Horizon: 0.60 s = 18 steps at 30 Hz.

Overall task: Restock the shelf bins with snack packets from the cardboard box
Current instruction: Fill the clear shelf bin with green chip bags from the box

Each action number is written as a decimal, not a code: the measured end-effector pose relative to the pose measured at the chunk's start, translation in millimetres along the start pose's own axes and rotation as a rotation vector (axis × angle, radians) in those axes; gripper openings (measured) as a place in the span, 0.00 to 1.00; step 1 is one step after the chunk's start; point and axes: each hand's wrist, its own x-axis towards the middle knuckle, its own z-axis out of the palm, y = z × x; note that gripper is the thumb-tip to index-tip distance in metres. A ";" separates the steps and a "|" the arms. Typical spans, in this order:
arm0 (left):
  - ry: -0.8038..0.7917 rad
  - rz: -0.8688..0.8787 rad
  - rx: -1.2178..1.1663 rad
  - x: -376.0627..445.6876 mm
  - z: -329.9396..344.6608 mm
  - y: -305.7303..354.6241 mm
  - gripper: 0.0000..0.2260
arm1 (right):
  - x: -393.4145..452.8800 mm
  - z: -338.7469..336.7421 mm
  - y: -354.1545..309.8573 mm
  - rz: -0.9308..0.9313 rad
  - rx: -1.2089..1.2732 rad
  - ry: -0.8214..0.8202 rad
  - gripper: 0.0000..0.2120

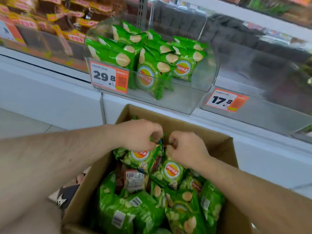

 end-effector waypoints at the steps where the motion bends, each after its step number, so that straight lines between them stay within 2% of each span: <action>1: -0.025 -0.014 -0.008 -1.2 -0.6 0.2 0.16 | -0.8 16.3 5.0 0.147 0.063 -0.160 0.11; 3: -0.056 -0.044 -0.032 -3.4 -3.4 -1.9 0.17 | -3.1 42.2 2.2 0.393 0.342 -0.368 0.17; 6: -0.051 -0.109 -0.054 -5.5 -7.6 -9.9 0.19 | -1.5 77.7 -18.5 0.605 0.783 -0.374 0.21; 8: -0.051 -0.150 -0.057 -7.7 -8.3 -15.3 0.20 | 3.3 94.9 -32.7 0.686 0.957 -0.356 0.28; 12: -0.079 -0.253 -0.083 -15.4 -10.8 -24.9 0.27 | 5.1 95.3 -44.0 0.733 1.126 -0.305 0.27; 15: -0.082 -0.342 -0.146 -20.5 -13.4 -28.7 0.33 | -4.1 83.4 -35.8 0.781 1.184 -0.280 0.32; 18: -0.114 -0.449 -0.371 -18.1 -7.5 -31.1 0.43 | -9.2 62.3 -26.9 0.598 1.302 -0.379 0.23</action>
